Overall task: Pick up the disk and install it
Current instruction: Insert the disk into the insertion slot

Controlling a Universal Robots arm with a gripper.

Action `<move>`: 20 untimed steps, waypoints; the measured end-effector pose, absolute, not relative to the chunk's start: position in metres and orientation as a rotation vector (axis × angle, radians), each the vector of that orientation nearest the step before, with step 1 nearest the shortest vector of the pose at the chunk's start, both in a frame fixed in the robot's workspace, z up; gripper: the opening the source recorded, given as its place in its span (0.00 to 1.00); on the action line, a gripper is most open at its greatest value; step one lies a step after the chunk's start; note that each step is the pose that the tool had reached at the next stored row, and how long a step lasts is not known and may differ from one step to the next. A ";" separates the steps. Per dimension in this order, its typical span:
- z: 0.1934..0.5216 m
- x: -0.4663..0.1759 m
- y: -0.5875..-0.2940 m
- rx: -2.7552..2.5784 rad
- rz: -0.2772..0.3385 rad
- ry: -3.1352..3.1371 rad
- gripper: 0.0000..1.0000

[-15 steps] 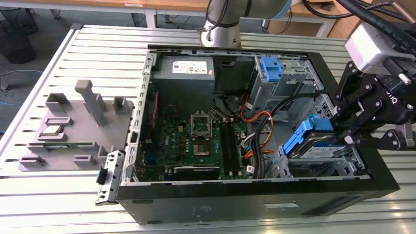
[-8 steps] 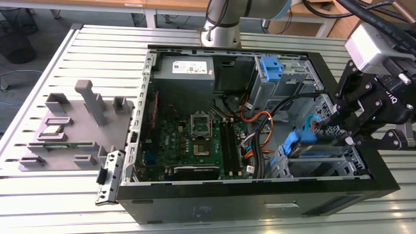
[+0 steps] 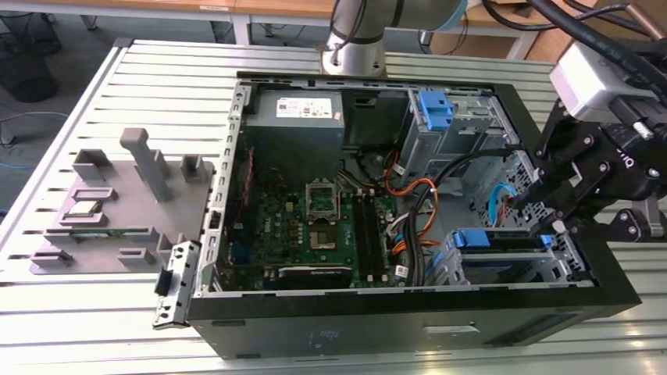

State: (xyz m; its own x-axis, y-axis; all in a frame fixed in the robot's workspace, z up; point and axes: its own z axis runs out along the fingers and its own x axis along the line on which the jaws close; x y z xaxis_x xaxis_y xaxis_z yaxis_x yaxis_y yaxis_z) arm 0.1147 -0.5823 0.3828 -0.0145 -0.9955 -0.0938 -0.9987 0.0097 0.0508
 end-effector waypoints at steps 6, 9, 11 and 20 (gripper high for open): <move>0.378 0.111 -0.582 -2.185 0.143 2.186 0.42; 0.375 0.111 -0.579 -2.184 0.139 2.182 0.42; 0.372 0.110 -0.578 -2.183 0.137 2.181 0.42; 0.371 0.110 -0.576 -2.183 0.134 2.180 0.42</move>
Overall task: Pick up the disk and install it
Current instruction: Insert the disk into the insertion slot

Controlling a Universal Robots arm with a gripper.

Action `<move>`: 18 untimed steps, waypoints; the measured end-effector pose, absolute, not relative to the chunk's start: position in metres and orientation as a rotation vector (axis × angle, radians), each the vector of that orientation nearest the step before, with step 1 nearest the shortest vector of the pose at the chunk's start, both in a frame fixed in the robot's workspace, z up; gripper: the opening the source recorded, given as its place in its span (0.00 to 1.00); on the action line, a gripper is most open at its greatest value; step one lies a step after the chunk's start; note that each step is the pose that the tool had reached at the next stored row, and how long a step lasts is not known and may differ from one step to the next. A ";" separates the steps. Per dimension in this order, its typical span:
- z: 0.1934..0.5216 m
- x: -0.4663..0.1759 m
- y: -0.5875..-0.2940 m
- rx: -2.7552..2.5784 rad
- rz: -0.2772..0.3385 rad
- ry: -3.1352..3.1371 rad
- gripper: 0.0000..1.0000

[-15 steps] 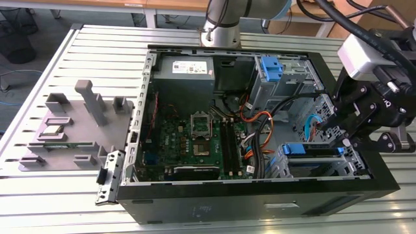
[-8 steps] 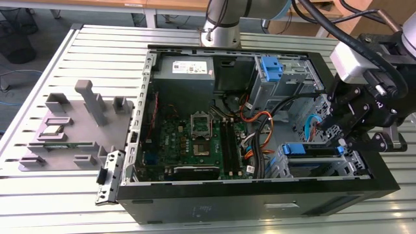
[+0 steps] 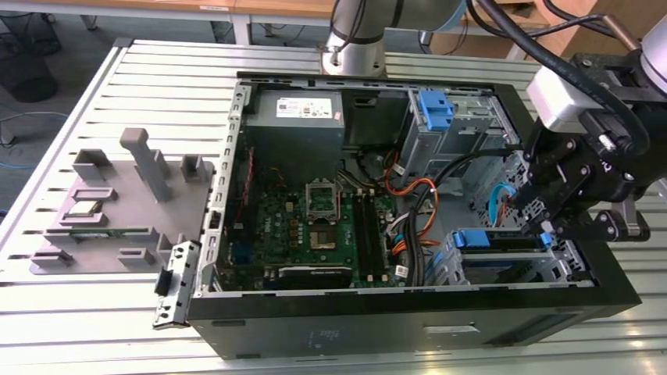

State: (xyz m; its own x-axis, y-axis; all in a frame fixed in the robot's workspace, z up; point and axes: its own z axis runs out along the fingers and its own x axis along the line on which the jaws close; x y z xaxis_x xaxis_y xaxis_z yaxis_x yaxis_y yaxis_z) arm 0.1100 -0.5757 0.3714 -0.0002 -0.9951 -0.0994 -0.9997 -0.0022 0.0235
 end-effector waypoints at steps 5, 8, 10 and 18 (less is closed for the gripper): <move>0.374 0.110 -0.576 -2.183 0.134 2.180 0.42; 0.375 0.110 -0.576 -2.182 0.135 2.180 0.42; 0.376 0.110 -0.575 -2.183 0.134 2.180 0.42; 0.375 0.110 -0.573 -2.182 0.135 2.180 0.42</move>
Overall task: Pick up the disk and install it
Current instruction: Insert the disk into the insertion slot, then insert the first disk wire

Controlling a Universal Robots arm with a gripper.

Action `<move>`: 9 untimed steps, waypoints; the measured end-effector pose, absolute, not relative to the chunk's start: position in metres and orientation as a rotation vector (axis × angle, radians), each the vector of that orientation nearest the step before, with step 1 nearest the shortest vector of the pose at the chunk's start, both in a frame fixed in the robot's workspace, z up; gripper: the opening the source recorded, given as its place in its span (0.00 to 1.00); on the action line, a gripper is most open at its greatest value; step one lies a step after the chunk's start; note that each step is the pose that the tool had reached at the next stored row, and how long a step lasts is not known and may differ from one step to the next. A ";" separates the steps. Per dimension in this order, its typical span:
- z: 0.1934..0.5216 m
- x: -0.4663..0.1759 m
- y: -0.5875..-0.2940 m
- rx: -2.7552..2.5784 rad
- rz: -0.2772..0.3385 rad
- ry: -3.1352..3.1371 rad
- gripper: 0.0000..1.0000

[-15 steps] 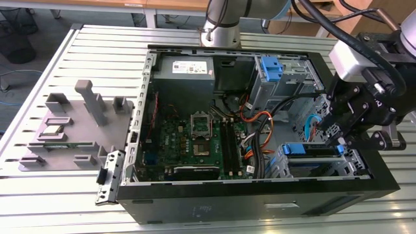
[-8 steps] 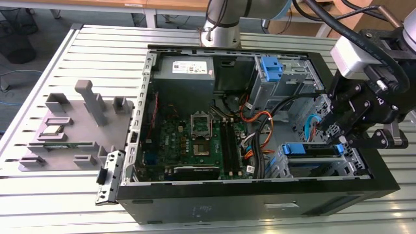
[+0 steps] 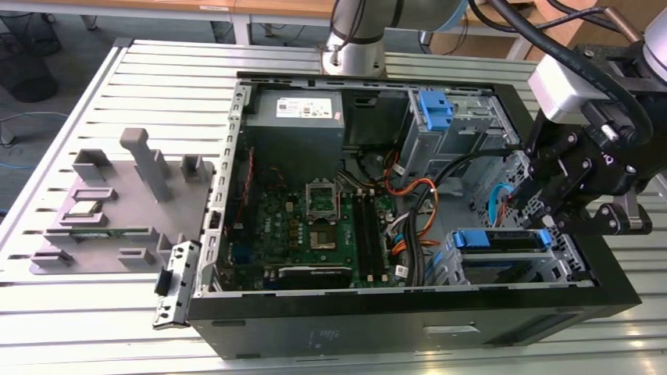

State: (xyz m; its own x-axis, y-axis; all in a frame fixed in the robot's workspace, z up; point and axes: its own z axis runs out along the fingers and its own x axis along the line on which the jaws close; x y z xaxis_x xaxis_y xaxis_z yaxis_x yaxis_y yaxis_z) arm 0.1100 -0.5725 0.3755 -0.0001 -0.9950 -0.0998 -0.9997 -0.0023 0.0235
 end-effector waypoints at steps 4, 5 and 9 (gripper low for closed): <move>0.375 0.110 -0.572 -2.182 0.135 2.180 0.42; 0.376 0.110 -0.572 -2.182 0.135 2.180 0.42; 0.375 0.110 -0.571 -2.182 0.136 2.180 0.42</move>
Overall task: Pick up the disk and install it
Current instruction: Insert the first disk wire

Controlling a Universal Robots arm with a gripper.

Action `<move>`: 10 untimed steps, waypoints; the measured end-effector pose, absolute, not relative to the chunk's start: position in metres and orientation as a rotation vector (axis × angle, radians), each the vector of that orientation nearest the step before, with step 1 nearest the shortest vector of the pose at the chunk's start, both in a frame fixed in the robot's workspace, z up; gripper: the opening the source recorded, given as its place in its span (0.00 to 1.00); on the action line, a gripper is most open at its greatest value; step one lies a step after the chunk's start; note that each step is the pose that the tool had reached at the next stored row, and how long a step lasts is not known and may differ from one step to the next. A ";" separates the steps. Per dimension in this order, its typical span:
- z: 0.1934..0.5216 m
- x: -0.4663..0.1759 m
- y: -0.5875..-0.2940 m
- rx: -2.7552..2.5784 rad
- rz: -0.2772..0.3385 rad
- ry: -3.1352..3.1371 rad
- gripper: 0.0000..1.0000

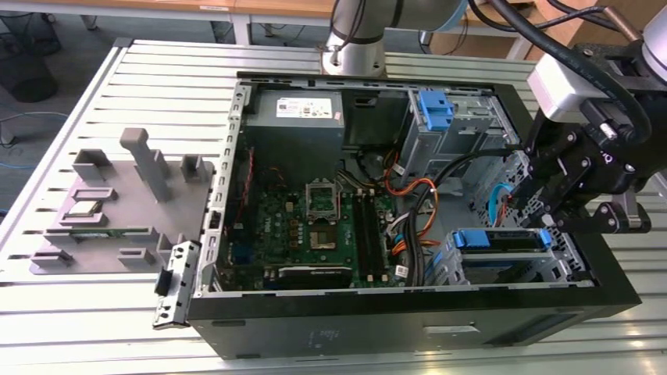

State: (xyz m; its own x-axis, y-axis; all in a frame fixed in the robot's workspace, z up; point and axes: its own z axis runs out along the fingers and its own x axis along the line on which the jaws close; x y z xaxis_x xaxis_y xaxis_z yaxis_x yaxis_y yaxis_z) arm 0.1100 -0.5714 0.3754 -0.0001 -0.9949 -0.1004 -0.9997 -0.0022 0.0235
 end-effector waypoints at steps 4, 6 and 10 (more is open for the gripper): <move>0.375 0.110 -0.571 -2.182 0.135 2.180 0.42; 0.375 0.110 -0.570 -2.182 0.135 2.180 0.42; 0.375 0.111 -0.566 -2.182 0.136 2.180 0.42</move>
